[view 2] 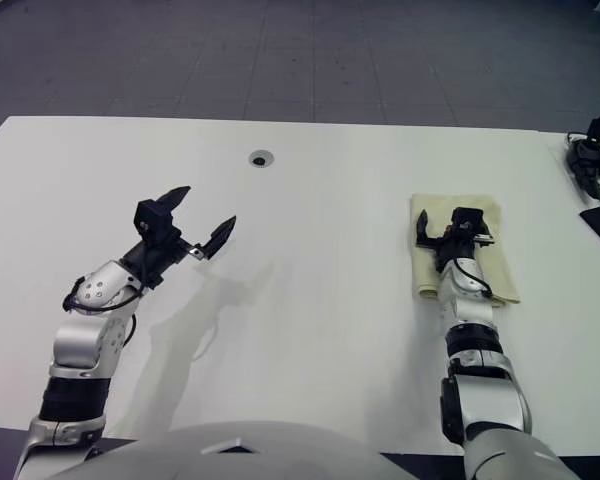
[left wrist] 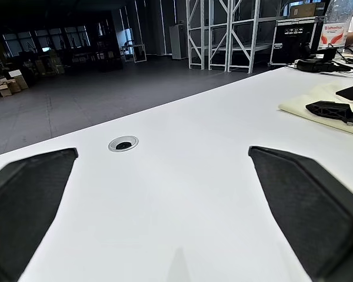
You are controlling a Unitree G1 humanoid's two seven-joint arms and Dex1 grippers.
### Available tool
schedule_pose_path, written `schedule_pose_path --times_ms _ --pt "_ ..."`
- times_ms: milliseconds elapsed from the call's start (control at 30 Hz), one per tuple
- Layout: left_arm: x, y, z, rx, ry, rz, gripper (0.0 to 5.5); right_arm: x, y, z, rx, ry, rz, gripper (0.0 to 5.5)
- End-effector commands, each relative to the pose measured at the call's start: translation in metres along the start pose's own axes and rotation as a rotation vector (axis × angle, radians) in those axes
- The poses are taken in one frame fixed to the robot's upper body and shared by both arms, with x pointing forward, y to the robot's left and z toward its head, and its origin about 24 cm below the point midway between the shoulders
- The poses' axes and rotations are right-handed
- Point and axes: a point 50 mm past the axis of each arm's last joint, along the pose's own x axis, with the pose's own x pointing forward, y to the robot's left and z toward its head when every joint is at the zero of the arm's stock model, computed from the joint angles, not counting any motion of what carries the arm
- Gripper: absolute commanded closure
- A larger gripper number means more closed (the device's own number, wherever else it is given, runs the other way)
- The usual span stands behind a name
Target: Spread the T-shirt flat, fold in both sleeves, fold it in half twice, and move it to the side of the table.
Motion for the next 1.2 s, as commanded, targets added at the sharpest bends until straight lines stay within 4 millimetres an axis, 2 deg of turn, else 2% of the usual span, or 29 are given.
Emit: schedule_pose_path --times_ms 33,233,367,500,600,767,933,1100,1200 --pt "-0.005 0.004 0.0 0.014 0.003 0.003 0.1 -0.049 0.008 -0.102 -0.032 0.396 -0.053 0.11" --pt "0.001 0.004 0.003 0.023 -0.006 -0.015 0.1 -0.039 0.006 -0.073 -0.052 0.188 -0.107 0.11" --pt "0.002 0.006 0.006 0.03 -0.017 -0.017 0.1 -0.041 0.019 -0.051 0.035 0.103 -0.005 0.11" --pt "-0.002 0.003 0.014 0.049 -0.054 0.001 0.1 -0.065 0.033 -0.017 0.056 0.02 0.166 0.11" --pt "-0.005 0.01 0.016 0.06 -0.078 0.051 0.1 -0.083 0.052 0.02 0.058 -0.102 0.255 0.11" --pt "0.0 0.02 0.018 0.058 -0.111 0.082 0.1 -0.107 0.085 0.065 0.068 -0.304 0.306 0.11" --pt "0.007 0.019 0.026 0.059 -0.192 0.084 0.1 -0.114 0.095 0.089 0.07 -0.44 0.287 0.11" --pt "0.01 0.021 0.024 0.058 -0.239 0.121 0.1 -0.115 0.097 0.108 0.028 -0.532 0.279 0.11" --pt "0.011 0.016 0.021 0.055 -0.27 0.188 0.1 -0.114 0.097 0.12 0.072 -0.551 0.271 0.11"
